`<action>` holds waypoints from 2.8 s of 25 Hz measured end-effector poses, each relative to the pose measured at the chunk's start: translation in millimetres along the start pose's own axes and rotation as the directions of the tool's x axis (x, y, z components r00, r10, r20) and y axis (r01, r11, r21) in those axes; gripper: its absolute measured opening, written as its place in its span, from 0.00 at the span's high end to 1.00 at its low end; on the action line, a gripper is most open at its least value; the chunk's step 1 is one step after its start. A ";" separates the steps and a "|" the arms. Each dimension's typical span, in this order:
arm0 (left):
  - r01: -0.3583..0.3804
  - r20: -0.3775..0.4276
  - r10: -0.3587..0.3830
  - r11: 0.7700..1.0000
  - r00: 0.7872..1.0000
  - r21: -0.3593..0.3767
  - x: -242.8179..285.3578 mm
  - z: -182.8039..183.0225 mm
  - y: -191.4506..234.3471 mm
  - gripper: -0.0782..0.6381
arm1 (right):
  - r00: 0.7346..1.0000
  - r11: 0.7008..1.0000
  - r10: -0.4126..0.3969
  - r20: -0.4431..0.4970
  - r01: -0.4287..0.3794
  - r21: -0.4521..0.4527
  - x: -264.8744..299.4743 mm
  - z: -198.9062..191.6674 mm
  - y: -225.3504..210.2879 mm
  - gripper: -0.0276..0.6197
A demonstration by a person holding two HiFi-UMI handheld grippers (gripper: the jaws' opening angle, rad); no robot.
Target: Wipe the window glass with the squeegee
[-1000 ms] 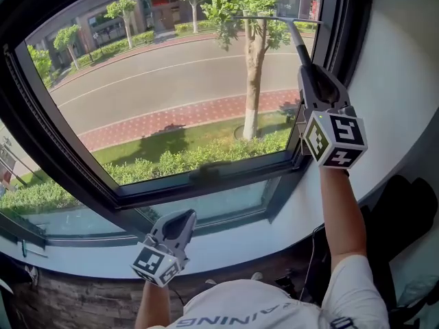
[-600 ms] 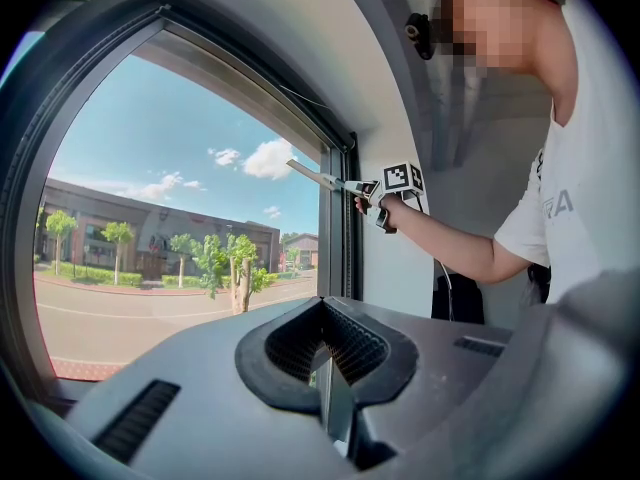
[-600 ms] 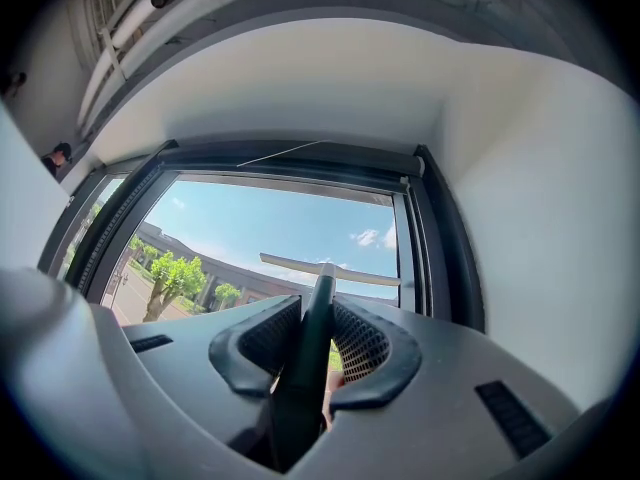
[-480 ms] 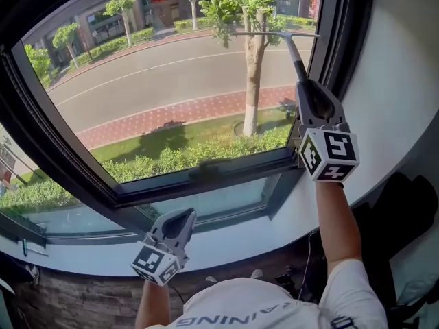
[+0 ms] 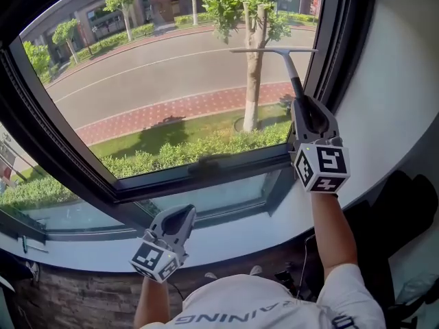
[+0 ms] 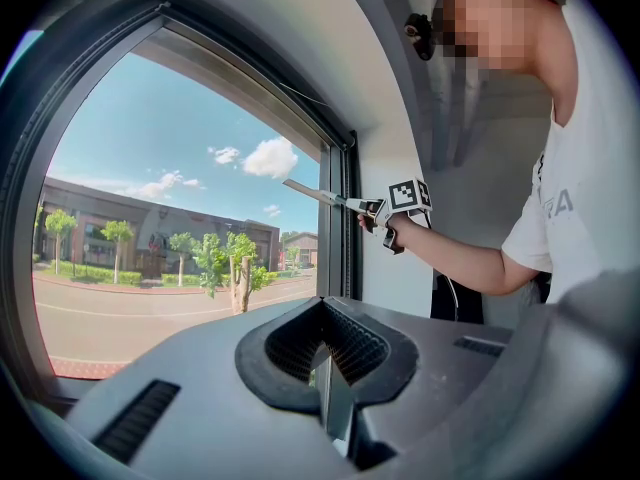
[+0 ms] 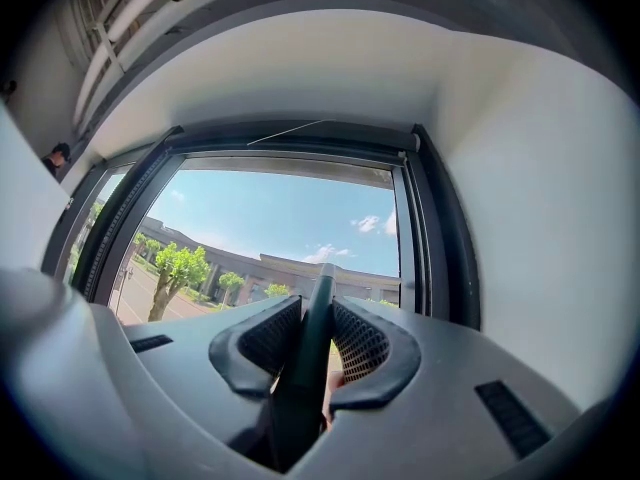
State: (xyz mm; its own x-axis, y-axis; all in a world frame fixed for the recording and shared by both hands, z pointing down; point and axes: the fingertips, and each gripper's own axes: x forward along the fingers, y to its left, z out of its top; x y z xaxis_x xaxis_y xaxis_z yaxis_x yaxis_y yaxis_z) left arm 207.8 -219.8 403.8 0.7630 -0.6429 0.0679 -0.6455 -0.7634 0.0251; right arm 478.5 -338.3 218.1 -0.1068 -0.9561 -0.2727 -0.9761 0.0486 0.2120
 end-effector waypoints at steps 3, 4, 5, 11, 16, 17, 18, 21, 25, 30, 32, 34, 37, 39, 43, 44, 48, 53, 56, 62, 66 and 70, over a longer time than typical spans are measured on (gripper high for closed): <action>0.004 -0.004 -0.004 1.000 1.000 0.002 1.4 -0.7 -0.9 0.87 | 1.000 1.000 0.003 -0.015 -0.003 -0.006 -3.6 -10.9 3.3 0.81; 0.005 -0.004 -0.005 1.000 1.000 0.003 1.7 -1.0 -0.7 0.87 | 1.000 1.000 0.003 -0.019 -0.004 -0.007 -4.2 -14.1 4.9 0.81; 0.006 -0.005 -0.006 1.000 1.000 0.003 1.9 -1.1 -0.4 0.87 | 1.000 1.000 0.004 -0.024 -0.004 -0.009 -4.9 -17.5 6.5 0.81; 0.004 -0.018 -0.004 1.000 1.000 0.003 2.7 -4.0 1.4 0.87 | 0.998 1.000 0.013 -0.064 -0.014 -0.014 -10.6 -43.2 13.5 0.81; 0.000 -0.019 0.000 1.000 1.000 0.005 3.6 -2.5 -0.4 0.87 | 0.996 1.000 0.017 -0.087 -0.018 -0.006 -16.9 -56.9 15.5 0.81; 0.001 -0.019 -0.001 1.000 1.000 0.005 3.9 -1.9 -1.2 0.87 | 0.995 1.000 0.019 -0.095 -0.019 -0.005 -18.5 -60.5 16.1 0.81; 0.002 -0.020 -0.002 1.000 1.000 0.005 4.1 -1.5 -2.1 0.87 | 0.995 1.000 0.021 -0.103 -0.021 -0.004 -20.0 -64.3 16.8 0.81; 0.005 -0.022 -0.005 1.000 1.000 0.006 4.8 -1.3 -3.4 0.87 | 0.992 0.999 0.026 -0.121 -0.028 -0.017 -23.3 -74.8 20.7 0.81; 0.011 -0.023 -0.011 1.000 1.000 0.007 5.3 -1.6 -6.1 0.87 | 0.989 0.999 0.030 -0.143 -0.034 -0.026 -28.4 -88.4 24.9 0.81; 0.012 -0.027 -0.012 1.000 1.000 0.006 4.2 -5.0 -4.0 0.87 | 0.984 0.999 0.035 -0.175 -0.038 -0.015 -32.1 -106.5 32.2 0.81; 0.011 -0.028 -0.011 1.000 1.000 0.004 4.3 -5.1 -4.1 0.87 | 0.981 0.999 0.036 -0.188 -0.038 -0.009 -34.2 -113.9 33.7 0.81; 0.013 -0.029 -0.013 1.000 0.999 0.005 5.0 -4.4 -6.3 0.87 | 0.979 0.999 0.037 -0.202 -0.039 -0.008 -37.3 -120.3 33.6 0.81; 0.015 -0.033 -0.015 1.000 0.999 0.005 6.2 -4.9 -9.6 0.87 | 0.975 0.999 0.039 -0.219 -0.040 0.002 -41.3 -129.6 32.6 0.81; 0.014 -0.037 -0.014 1.000 0.999 0.003 6.1 -6.7 -9.8 0.87 | 0.972 0.999 0.040 -0.230 -0.038 0.010 -43.5 -136.9 33.5 0.81; 0.012 -0.037 -0.012 1.000 0.999 0.003 5.7 -6.7 -9.6 0.87 | 0.966 0.999 0.042 -0.255 -0.037 0.022 -48.1 -149.9 34.1 0.81; 0.011 -0.038 -0.011 1.000 0.999 0.002 5.7 -7.5 -8.6 0.87 | 0.964 0.999 0.043 -0.262 -0.038 0.023 -49.1 -154.7 35.2 0.81; 0.008 -0.044 -0.008 1.000 0.999 -0.001 7.3 -13.0 -7.4 0.87 | 0.952 0.998 0.053 -0.301 -0.045 0.034 -53.7 -177.0 39.9 0.81; 0.012 -0.047 -0.012 1.000 0.999 -0.005 8.4 -15.2 -7.8 0.87 | 0.936 0.998 0.060 -0.347 -0.050 0.037 -59.0 -199.2 46.2 0.81; 0.006 -0.043 -0.006 1.000 0.999 -0.009 7.6 -14.1 -6.7 0.87 | 0.920 0.997 0.071 -0.386 -0.068 0.022 -63.5 -214.8 53.7 0.81; 0.011 -0.044 -0.011 1.000 0.999 -0.009 9.2 -19.1 -6.8 0.87 | 0.899 0.997 0.081 -0.430 -0.079 0.022 -70.3 -244.6 59.0 0.81; 0.004 -0.051 -0.005 1.000 0.999 -0.015 8.8 -20.4 -6.7 0.87 | 0.883 0.996 0.087 -0.462 -0.087 0.022 -74.3 -259.3 59.9 0.81; 0.004 -0.057 -0.005 1.000 0.998 -0.019 8.2 -23.3 -6.3 0.87 | 0.869 0.995 0.095 -0.485 -0.097 0.020 -77.3 -272.4 64.7 0.81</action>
State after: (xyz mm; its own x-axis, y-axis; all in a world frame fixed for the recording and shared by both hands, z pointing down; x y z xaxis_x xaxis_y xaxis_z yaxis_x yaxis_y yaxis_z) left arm 217.3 -218.8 427.5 0.7631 -0.6341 0.1250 -0.6428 -0.7648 0.0444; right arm 475.2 -340.0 508.5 -0.0934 -0.9666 0.2385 -0.9646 0.1473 0.2189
